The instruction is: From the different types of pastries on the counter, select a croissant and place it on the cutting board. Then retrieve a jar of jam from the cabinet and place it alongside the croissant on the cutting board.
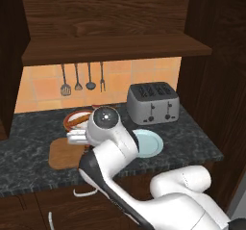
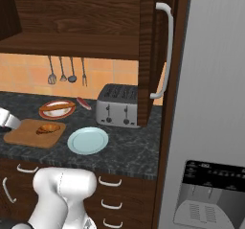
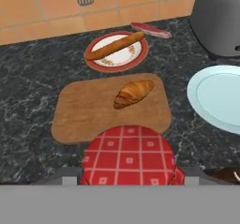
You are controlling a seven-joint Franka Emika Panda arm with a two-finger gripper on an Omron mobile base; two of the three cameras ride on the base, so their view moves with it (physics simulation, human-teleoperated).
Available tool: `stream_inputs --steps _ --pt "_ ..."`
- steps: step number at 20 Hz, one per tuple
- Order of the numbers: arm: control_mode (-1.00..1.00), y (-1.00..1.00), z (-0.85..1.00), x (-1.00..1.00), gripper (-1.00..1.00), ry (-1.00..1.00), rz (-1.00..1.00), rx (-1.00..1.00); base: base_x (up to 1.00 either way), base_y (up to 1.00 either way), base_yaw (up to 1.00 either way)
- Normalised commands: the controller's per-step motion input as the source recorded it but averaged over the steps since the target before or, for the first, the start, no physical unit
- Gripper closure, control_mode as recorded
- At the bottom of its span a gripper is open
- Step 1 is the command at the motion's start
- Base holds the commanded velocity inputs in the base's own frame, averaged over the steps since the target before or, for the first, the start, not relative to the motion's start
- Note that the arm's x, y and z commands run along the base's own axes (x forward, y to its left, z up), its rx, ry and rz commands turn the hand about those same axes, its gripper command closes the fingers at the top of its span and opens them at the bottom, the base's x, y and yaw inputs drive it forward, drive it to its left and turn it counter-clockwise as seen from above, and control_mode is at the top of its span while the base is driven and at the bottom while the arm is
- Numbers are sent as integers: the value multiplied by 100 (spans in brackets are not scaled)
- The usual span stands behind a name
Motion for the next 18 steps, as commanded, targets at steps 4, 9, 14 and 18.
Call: stream_inputs --steps 4,9,14,18 --pt "-100 -4 -1 99 100 10 1 12 0 0 0" --pt "-100 0 -70 90 100 26 9 7 0 0 0" --pt "-100 17 -82 33 100 -5 14 -6 0 0 0" --pt "-100 86 -54 -20 100 -22 20 -6 0 0 0"
